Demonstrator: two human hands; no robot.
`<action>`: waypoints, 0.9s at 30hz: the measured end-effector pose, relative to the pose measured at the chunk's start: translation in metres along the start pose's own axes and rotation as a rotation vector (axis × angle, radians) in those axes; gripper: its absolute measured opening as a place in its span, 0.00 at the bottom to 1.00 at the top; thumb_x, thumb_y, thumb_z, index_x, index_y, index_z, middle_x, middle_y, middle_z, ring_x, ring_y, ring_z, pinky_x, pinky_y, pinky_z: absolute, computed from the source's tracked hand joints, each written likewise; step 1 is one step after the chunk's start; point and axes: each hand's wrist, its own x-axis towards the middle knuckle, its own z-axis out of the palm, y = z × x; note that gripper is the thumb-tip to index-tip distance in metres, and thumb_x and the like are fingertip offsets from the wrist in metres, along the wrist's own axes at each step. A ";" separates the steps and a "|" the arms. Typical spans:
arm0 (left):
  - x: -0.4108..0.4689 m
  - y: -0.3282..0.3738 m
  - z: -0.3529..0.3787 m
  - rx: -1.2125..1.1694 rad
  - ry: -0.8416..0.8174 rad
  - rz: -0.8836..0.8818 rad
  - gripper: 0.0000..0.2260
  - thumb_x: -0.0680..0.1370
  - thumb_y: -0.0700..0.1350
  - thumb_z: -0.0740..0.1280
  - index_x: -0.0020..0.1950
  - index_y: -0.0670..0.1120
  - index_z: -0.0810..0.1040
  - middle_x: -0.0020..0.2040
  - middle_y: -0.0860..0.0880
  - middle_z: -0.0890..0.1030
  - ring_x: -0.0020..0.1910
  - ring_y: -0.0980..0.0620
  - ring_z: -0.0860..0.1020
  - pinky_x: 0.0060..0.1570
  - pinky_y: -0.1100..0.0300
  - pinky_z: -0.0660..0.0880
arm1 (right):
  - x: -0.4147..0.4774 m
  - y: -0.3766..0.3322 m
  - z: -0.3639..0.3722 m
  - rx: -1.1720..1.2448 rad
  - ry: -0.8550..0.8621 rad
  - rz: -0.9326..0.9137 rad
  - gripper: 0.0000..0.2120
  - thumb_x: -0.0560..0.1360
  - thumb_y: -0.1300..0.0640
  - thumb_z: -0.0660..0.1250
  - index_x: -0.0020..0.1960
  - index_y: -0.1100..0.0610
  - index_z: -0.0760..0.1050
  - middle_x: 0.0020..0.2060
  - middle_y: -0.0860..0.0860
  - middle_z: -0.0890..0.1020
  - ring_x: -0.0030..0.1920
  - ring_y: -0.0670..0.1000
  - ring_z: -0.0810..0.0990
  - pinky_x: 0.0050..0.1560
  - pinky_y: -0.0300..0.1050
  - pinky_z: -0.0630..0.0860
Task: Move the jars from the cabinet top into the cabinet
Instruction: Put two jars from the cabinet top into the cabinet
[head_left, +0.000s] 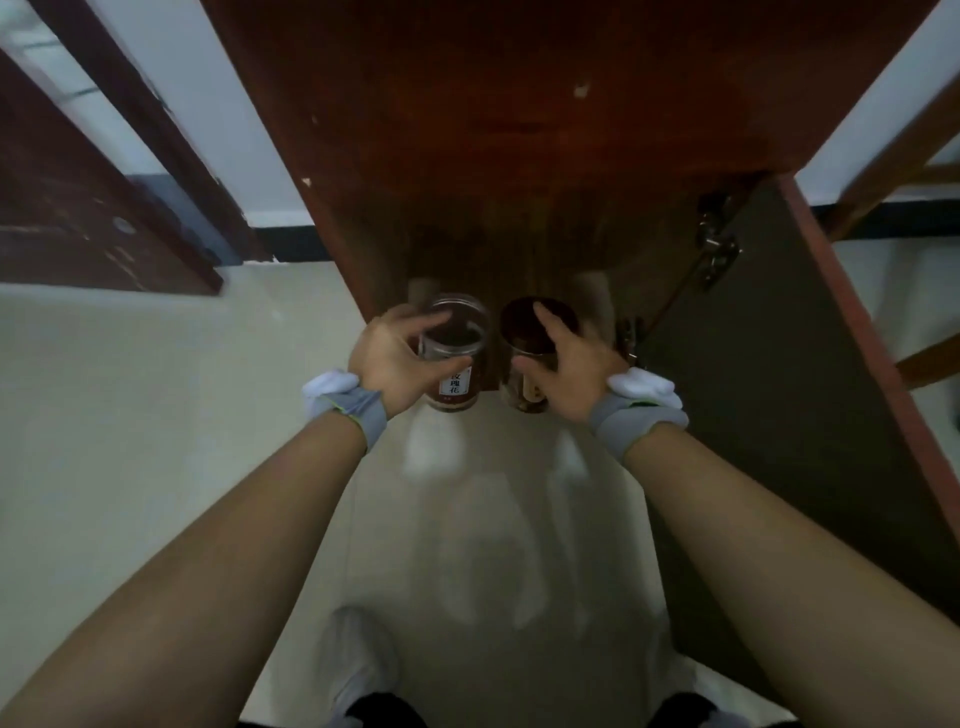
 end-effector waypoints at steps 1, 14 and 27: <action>0.005 -0.006 0.008 0.013 0.000 -0.018 0.26 0.68 0.56 0.78 0.64 0.54 0.80 0.63 0.45 0.79 0.60 0.44 0.78 0.60 0.48 0.77 | 0.008 0.003 0.008 -0.007 -0.011 0.005 0.35 0.79 0.39 0.64 0.79 0.40 0.50 0.74 0.61 0.64 0.64 0.67 0.74 0.62 0.58 0.77; 0.041 -0.059 0.067 0.133 -0.014 -0.068 0.24 0.74 0.49 0.74 0.69 0.49 0.76 0.73 0.41 0.70 0.70 0.37 0.70 0.67 0.48 0.71 | 0.076 0.017 0.080 -0.016 -0.048 0.013 0.33 0.81 0.43 0.63 0.80 0.41 0.49 0.76 0.62 0.57 0.68 0.68 0.70 0.65 0.57 0.74; 0.008 -0.048 0.068 0.327 -0.153 -0.007 0.29 0.76 0.45 0.68 0.76 0.52 0.65 0.79 0.45 0.60 0.65 0.37 0.75 0.55 0.47 0.80 | 0.044 0.013 0.073 -0.057 0.009 -0.071 0.31 0.79 0.59 0.64 0.79 0.47 0.57 0.71 0.59 0.62 0.67 0.63 0.67 0.61 0.49 0.69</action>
